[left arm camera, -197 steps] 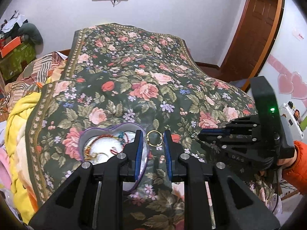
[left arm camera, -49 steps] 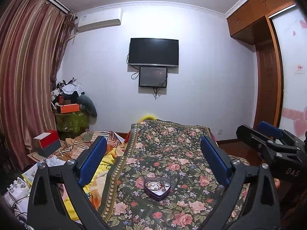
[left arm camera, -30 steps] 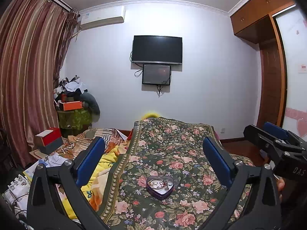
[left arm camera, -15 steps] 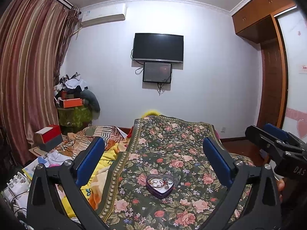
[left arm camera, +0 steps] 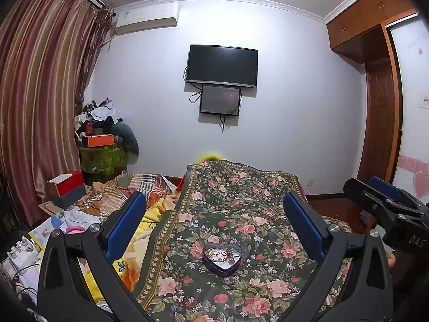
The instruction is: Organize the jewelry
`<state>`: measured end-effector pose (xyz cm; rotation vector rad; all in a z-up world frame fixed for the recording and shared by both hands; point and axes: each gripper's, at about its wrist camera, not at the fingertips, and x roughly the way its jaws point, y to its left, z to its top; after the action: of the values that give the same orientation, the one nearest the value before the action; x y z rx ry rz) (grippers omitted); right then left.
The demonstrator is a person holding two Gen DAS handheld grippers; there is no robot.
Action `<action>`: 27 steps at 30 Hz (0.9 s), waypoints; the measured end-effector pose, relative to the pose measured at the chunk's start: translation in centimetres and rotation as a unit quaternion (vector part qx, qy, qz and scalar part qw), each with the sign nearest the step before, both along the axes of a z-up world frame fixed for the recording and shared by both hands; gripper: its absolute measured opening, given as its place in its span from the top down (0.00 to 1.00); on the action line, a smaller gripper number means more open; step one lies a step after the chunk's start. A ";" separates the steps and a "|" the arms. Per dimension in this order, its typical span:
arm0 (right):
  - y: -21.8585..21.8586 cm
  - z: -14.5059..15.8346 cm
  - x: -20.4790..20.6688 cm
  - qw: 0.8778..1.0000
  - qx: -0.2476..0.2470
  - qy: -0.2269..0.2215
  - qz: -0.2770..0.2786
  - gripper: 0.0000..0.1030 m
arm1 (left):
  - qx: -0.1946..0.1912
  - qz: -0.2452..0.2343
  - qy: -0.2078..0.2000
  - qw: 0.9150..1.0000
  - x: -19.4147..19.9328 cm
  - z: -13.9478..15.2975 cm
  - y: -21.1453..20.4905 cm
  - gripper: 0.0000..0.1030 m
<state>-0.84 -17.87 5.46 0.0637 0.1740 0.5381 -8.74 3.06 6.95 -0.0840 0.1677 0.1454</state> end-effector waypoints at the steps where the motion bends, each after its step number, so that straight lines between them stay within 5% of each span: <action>1: 0.1 -0.1 0.0 1.000 0.000 0.000 0.000 0.00 | 0.001 -0.001 0.000 1.000 0.0 0.0 0.0 0.00; 27: 0.4 0.0 -0.1 1.000 -0.001 0.000 -0.001 0.00 | -0.002 -0.013 0.007 1.000 -0.2 -0.1 -0.1 0.00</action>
<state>-0.89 -17.51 5.46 0.0610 0.1743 0.5364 -8.92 2.94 6.83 -0.0851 0.1820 0.1204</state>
